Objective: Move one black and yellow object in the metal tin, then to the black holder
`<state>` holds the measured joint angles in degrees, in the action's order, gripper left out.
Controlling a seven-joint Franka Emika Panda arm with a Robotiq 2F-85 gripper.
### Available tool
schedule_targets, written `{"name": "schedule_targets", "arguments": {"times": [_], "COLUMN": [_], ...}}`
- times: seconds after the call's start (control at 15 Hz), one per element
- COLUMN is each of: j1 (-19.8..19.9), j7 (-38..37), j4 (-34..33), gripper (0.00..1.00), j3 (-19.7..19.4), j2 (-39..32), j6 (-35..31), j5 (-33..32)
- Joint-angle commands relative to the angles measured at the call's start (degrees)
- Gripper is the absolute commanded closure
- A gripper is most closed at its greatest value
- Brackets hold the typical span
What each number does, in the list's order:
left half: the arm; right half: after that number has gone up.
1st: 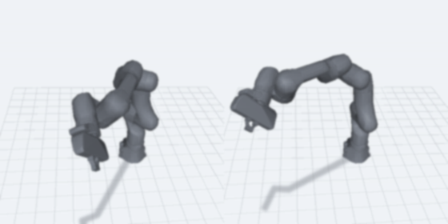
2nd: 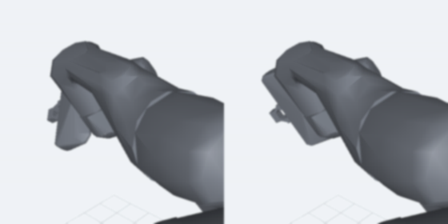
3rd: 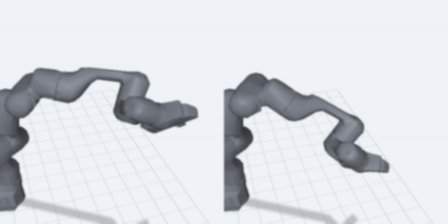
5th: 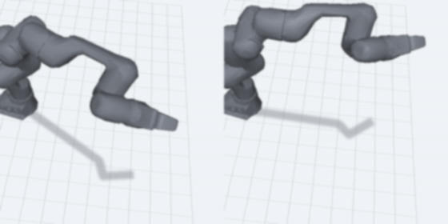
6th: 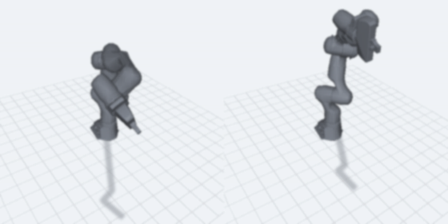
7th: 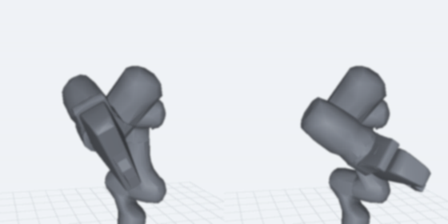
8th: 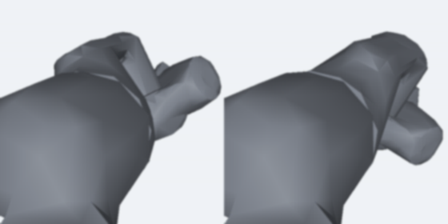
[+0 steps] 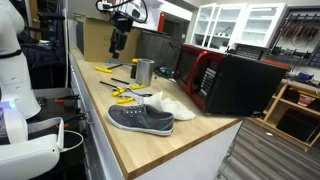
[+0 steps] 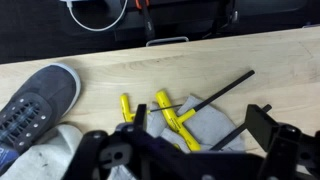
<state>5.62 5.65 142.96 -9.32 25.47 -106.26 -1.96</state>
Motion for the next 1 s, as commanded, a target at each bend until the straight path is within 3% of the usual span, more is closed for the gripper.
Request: {"name": "schedule_targets", "arguments": {"times": [0.0,0.67,0.93], "j1": [0.5,0.4,0.2], "j7": [0.2,0.2,0.1], "j4": [-0.1,-0.1,-1.9], "gripper": [0.00,0.00,0.00], "j3": [0.5,0.5,0.9], "j2": [-0.1,-0.2,-3.9], "j6": [0.1,0.1,-0.2], "j5": [0.2,0.5,0.1]}}
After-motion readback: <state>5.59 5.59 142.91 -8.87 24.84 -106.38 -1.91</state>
